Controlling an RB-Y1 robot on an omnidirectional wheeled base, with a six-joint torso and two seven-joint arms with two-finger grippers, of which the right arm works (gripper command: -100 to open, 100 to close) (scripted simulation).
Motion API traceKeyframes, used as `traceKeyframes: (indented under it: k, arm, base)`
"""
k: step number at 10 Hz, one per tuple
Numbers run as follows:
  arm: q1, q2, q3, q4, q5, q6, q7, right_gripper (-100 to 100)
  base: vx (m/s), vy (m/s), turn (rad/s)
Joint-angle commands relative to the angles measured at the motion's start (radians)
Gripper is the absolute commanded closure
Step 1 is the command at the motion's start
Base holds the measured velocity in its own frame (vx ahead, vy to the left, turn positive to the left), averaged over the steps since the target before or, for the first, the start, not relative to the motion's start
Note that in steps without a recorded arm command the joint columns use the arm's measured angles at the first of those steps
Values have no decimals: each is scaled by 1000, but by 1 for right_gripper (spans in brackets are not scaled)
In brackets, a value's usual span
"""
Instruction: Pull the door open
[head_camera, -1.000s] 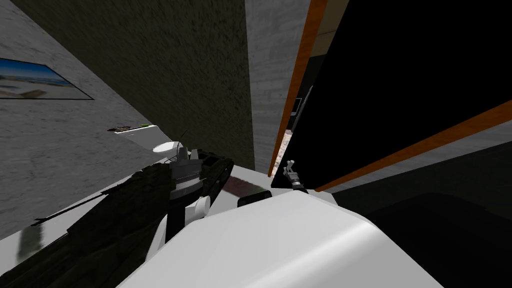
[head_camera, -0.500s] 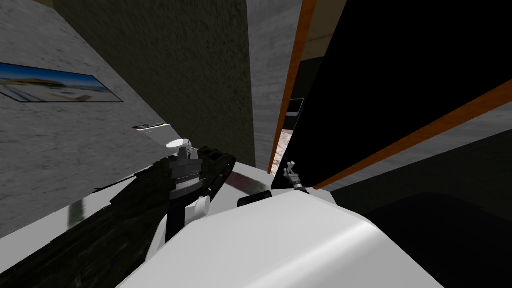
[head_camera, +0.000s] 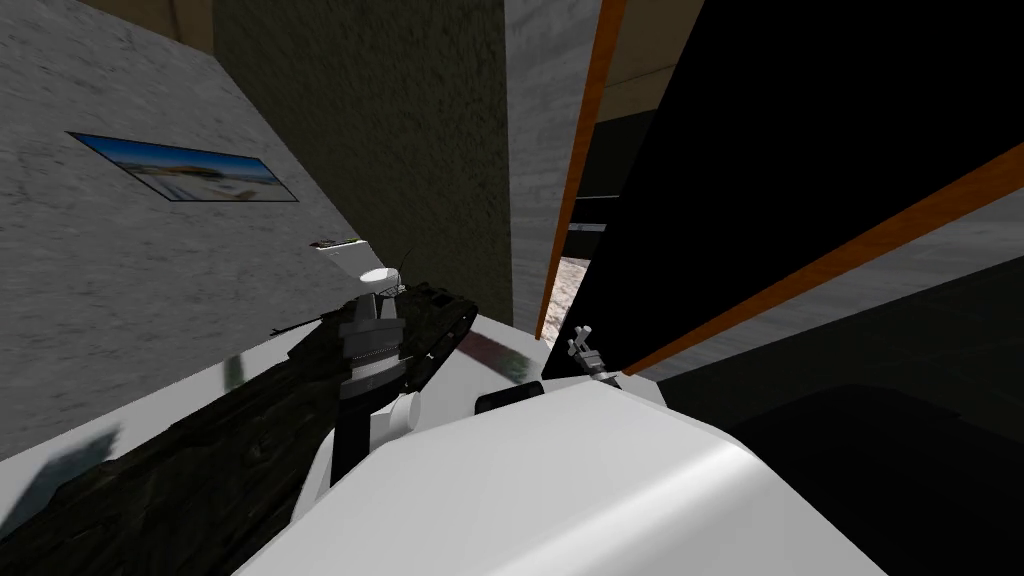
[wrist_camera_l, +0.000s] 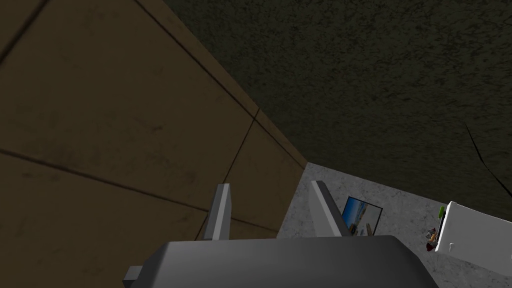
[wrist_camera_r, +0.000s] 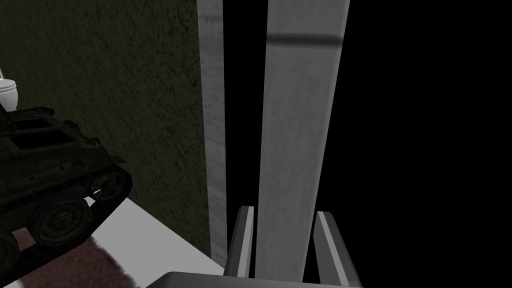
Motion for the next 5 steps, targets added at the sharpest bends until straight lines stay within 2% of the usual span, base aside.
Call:
traceKeyframes:
  k: [1, 2, 3, 5]
  arm:
    - [12, -14, 16, 5, 10, -19, -19, 100]
    - [2, -6, 12, 12, 8, -15, -15, 100]
    - [7, -16, 29, 27, 17, -36, -34, 100]
    - [9, -29, 45, 42, 26, -61, -54, 100]
  base:
    - [-244, -36, 114]
    - [-106, -11, 20]
    - [-183, -34, 169]
    - [-292, -53, 175]
